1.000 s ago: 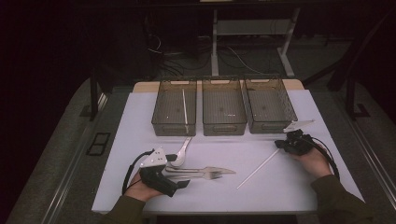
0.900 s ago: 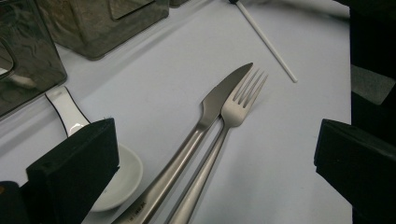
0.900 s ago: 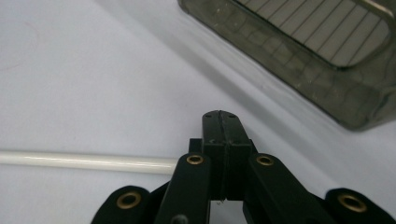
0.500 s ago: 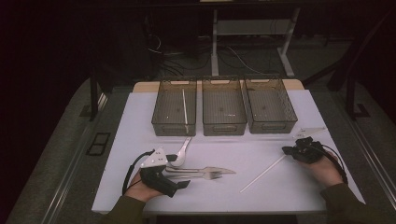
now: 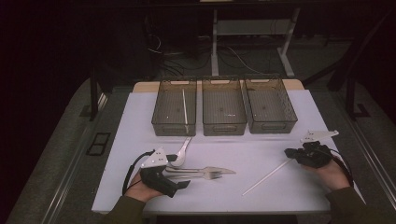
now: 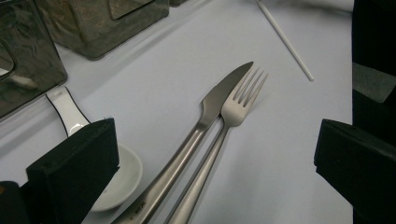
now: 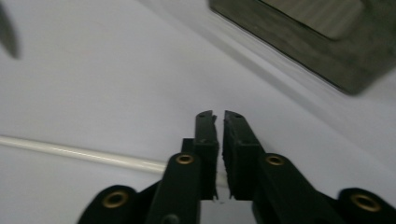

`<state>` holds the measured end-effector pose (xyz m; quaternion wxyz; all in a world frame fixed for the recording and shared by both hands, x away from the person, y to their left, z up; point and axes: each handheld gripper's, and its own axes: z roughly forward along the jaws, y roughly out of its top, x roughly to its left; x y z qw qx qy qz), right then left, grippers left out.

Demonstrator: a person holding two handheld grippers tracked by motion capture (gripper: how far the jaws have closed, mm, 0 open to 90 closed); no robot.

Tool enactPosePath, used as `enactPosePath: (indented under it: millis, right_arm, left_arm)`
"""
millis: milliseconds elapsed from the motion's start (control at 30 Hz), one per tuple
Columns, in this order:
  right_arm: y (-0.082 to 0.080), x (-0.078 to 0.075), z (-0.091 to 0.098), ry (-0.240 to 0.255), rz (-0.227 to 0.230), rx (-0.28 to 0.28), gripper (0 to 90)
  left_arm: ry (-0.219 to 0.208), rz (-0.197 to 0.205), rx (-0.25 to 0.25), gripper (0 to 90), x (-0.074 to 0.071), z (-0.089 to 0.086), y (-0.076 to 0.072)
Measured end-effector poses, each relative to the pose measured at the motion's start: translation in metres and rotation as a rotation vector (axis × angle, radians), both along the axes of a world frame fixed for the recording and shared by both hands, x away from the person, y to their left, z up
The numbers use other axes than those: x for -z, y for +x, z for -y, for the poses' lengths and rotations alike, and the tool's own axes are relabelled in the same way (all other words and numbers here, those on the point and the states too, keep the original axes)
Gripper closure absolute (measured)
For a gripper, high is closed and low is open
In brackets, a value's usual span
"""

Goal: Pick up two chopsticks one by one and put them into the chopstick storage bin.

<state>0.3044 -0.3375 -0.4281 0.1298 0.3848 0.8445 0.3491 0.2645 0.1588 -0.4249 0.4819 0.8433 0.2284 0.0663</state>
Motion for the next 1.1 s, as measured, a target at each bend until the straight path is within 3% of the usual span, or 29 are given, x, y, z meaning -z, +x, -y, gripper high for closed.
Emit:
enactPosePath:
  millis: [167,400,567,633,867,1100]
  right_arm:
    - [-0.015,-0.006,-0.026,0.041,0.001,-0.164,68.3]
    - [-0.04,-0.005,-0.075,0.073,-0.013,-0.428,66.0]
    - [-0.05,0.001,-0.109,0.058,-0.021,-0.576,68.5]
    - [-0.049,0.005,-0.118,0.021,-0.015,-0.64,70.0]
    - [-0.049,0.016,-0.13,-0.04,-0.036,-0.689,75.6]
    - [-0.048,0.017,-0.13,-0.062,0.017,-0.723,79.1]
  left_arm:
    - [0.0,0.001,0.0,0.0,0.0,0.0,0.0]
    - [0.008,0.002,0.003,0.0,0.0,0.001,0.0]
    - [0.011,0.002,0.007,0.0,0.001,0.001,0.0]
    - [0.003,0.001,0.001,0.0,0.001,0.002,0.0]
    - [0.005,-0.001,0.003,0.0,0.001,0.002,0.0]
    - [0.003,0.0,0.001,0.0,0.001,0.002,0.0]
